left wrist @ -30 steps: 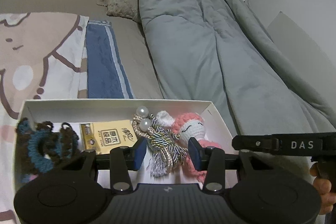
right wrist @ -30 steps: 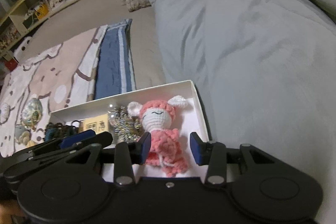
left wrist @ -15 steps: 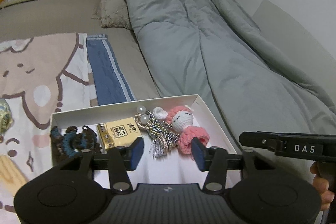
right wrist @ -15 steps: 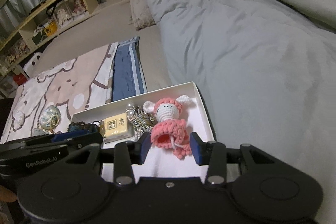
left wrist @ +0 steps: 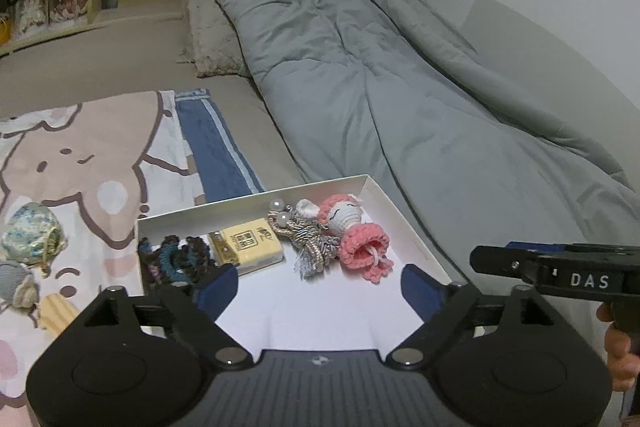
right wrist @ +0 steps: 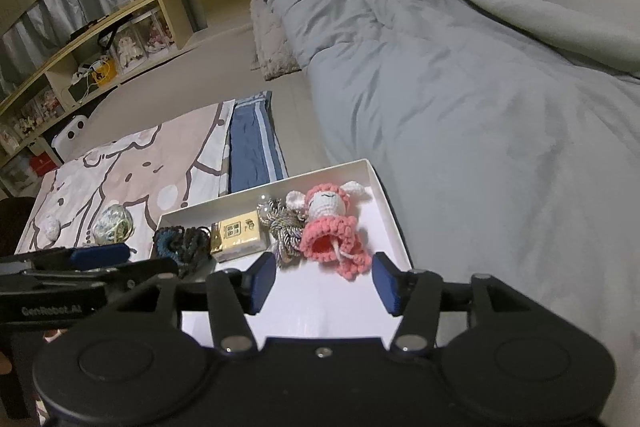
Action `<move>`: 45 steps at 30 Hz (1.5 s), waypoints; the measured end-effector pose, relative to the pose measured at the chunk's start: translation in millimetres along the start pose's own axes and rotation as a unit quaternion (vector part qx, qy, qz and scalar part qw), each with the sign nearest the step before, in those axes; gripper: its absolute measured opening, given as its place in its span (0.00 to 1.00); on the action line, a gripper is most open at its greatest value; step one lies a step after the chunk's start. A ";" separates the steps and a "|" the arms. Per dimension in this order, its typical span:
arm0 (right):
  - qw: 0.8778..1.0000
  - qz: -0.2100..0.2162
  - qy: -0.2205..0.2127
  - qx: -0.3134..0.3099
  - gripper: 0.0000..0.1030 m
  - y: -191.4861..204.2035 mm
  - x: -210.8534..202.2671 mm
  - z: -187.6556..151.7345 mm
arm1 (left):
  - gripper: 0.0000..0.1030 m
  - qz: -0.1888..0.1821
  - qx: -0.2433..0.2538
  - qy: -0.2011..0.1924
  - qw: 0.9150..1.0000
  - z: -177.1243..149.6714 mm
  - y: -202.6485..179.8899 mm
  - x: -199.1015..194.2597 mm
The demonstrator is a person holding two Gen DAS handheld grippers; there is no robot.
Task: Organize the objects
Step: 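Lift both tools from the box and move toward the toys on the blanket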
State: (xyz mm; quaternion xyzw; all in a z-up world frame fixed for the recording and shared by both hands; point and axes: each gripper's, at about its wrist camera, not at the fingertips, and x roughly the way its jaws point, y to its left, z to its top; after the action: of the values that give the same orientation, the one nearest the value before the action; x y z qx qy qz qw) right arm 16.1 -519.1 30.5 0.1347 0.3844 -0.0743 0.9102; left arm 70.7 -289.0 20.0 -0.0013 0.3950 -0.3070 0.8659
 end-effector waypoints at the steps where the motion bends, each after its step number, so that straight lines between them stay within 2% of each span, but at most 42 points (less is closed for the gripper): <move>1: 1.000 0.000 -0.003 0.000 0.59 1.5 -3.2 -2.2 | 0.92 0.004 0.002 -0.002 1.000 -1.9 0.3 -3.5; 7: 1.000 -0.009 -0.023 -0.012 0.76 11.0 -19.7 -14.5 | 1.00 0.014 0.004 -0.010 1.000 -10.3 5.3 -19.3; 11: 0.999 -0.025 -0.030 -0.011 0.86 15.0 -24.7 -22.2 | 1.00 0.010 0.005 -0.023 1.000 -15.8 11.8 -29.0; 13: 0.999 -0.033 -0.035 -0.018 0.94 17.8 -26.3 -26.7 | 1.00 0.008 0.007 -0.023 1.000 -18.0 15.0 -32.3; 16: 0.998 -0.042 -0.047 -0.018 1.00 20.3 -28.7 -31.7 | 1.00 0.008 0.005 -0.023 1.000 -20.4 20.4 -36.6; 23: 0.998 -0.041 -0.048 -0.020 1.00 26.9 -27.2 -37.6 | 1.00 0.021 0.002 -0.032 0.999 -28.0 39.3 -42.9; 31: 0.997 -0.037 -0.056 -0.025 1.00 48.2 -13.3 -39.4 | 1.00 0.051 -0.017 -0.044 0.998 -36.3 87.8 -55.6; 36: 0.997 -0.027 -0.059 -0.039 1.00 76.4 2.9 -37.7 | 1.00 0.076 -0.023 -0.059 0.995 -38.5 120.0 -69.7; 45: 0.996 0.018 -0.060 -0.065 1.00 142.1 32.2 -33.8 | 1.00 0.119 -0.035 -0.077 0.989 -40.1 175.2 -90.1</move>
State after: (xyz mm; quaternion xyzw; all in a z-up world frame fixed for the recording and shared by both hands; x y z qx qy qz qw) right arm 49.4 -374.5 11.5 0.0773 0.3306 -0.0403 0.9397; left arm 91.2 -89.2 11.0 -0.0080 0.3349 -0.1872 0.9234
